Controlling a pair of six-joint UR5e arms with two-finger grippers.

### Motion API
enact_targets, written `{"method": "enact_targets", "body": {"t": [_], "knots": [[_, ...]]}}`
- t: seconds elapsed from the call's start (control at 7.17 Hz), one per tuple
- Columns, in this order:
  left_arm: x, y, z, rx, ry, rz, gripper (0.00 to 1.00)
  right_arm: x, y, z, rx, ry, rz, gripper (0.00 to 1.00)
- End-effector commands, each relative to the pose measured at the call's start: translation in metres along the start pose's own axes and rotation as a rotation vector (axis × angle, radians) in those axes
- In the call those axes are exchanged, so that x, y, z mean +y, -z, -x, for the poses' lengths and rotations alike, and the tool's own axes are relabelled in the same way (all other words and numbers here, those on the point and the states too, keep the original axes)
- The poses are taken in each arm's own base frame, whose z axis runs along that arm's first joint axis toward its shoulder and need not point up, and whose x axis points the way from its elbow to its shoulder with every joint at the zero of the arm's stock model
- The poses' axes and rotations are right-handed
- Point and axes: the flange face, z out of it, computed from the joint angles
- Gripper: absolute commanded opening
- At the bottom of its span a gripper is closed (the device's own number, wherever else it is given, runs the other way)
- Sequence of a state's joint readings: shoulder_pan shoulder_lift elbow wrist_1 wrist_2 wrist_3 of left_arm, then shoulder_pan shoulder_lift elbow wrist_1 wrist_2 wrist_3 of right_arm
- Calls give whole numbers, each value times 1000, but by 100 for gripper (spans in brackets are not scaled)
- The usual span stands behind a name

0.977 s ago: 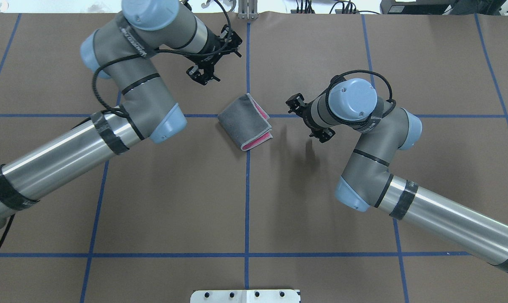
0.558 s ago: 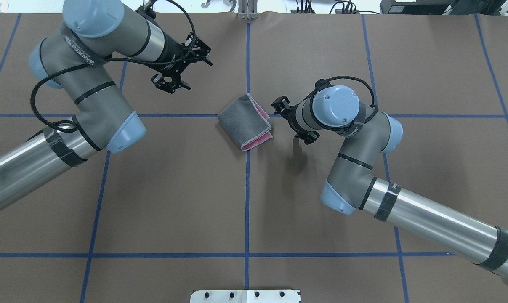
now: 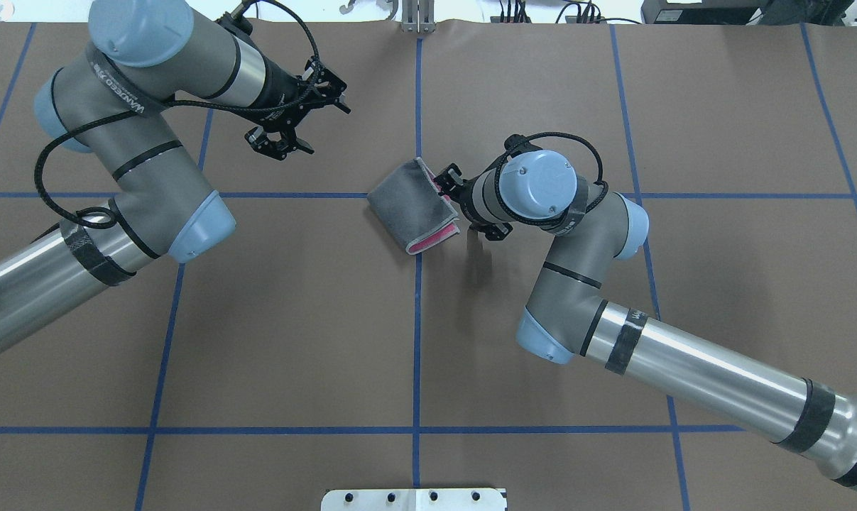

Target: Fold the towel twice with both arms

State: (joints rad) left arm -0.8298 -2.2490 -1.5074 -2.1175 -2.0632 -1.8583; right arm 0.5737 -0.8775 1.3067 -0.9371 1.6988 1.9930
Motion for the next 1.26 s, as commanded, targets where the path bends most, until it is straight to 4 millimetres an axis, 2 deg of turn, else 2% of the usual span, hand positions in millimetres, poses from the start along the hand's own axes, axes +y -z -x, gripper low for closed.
{"method": "enact_targets", "body": {"t": [0.0, 0.28, 0.56, 0.7, 0.98, 1.12], "knots": [[0, -1, 1, -2, 1, 1, 85, 2, 0, 11, -21, -1, -20, 59], [0, -1, 1, -2, 1, 1, 85, 3, -7, 21, -23, -2, -44, 59], [0, -1, 1, -2, 1, 1, 85, 2, -9, 20, -19, -3, -46, 59], [1, -2, 1, -3, 1, 2, 85, 3, -9, 21, -20, -4, -45, 52], [1, -1, 0, -1, 0, 1, 85, 3, -9, 20, -19, -7, -46, 0], [1, -2, 0, -4, 1, 2, 85, 3, -8, 21, -22, -10, -45, 0]]}}
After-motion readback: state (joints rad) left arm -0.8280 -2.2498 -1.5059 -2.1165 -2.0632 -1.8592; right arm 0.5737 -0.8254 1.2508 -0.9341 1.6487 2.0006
